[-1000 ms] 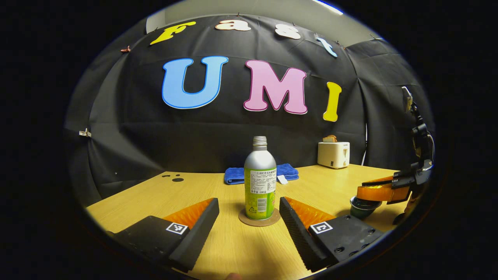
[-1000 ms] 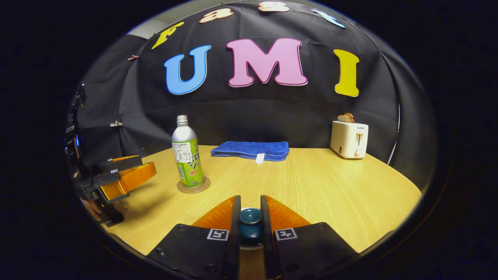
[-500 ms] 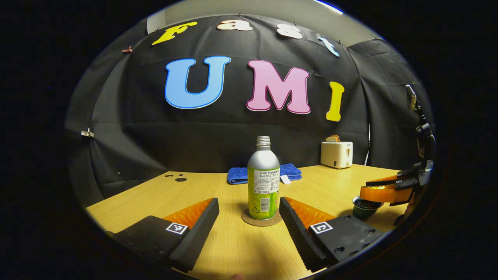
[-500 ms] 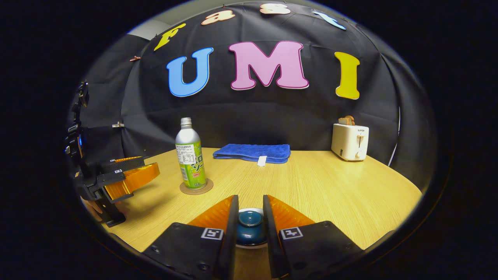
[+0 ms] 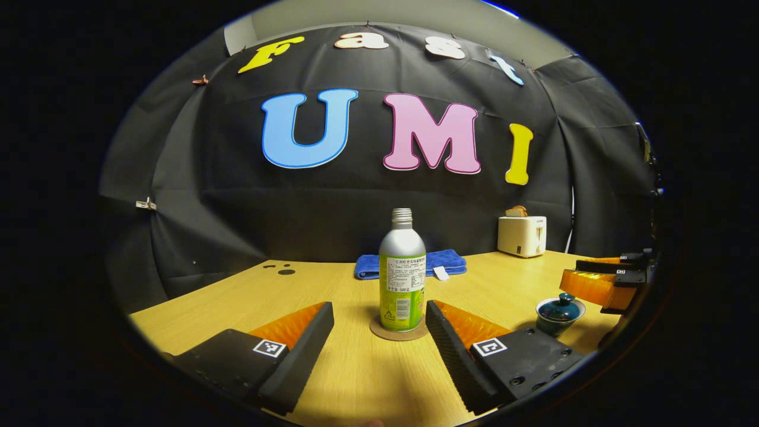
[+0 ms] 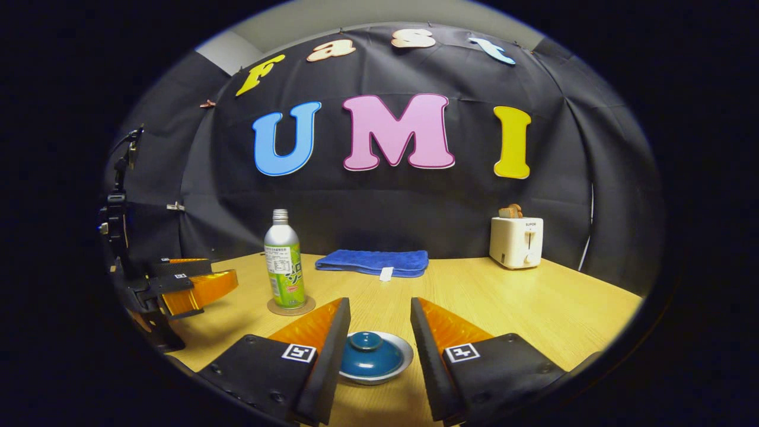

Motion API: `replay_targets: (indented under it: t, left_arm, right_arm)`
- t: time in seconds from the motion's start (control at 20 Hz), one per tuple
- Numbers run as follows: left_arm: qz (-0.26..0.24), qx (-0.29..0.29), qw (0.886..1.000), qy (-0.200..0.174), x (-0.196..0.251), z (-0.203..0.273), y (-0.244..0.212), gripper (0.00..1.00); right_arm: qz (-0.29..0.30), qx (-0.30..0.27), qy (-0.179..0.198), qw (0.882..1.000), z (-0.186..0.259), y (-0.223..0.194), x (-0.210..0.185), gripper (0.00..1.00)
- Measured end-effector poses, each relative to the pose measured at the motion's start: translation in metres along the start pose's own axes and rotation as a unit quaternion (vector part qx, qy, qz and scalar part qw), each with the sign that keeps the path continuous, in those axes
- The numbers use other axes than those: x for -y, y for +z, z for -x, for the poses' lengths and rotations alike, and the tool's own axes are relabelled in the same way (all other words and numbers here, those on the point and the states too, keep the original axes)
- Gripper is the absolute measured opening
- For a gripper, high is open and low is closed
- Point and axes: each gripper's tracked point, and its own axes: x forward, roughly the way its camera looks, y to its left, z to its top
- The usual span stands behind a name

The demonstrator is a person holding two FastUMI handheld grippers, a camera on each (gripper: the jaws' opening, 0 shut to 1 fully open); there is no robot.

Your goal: Open the teacup lid with one hand, grasp the water bottle and pour water into the teacup with the other hand; after pouring, place the water bottle on the coaster and then close the teacup lid.

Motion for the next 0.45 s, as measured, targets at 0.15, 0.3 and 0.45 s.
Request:
replay_targets:
  t: [0.15, 0.3, 0.45]
  left_arm:
    - [0.0, 0.0, 1.0, 0.017, 0.002, 0.003, 0.0, 0.99]
    - [0.0, 0.0, 1.0, 0.022, 0.013, 0.006, -0.001, 0.99]
    - [0.0, 0.0, 1.0, 0.021, 0.024, 0.007, 0.0, 0.99]
  right_arm:
    - [0.0, 0.0, -0.031, 1.0, 0.001, 0.001, 0.017, 0.94]
    - [0.0, 0.001, -0.04, 0.999, -0.005, 0.001, 0.022, 0.98]
    - [0.001, 0.002, -0.038, 0.999, -0.005, 0.001, 0.021, 0.98]
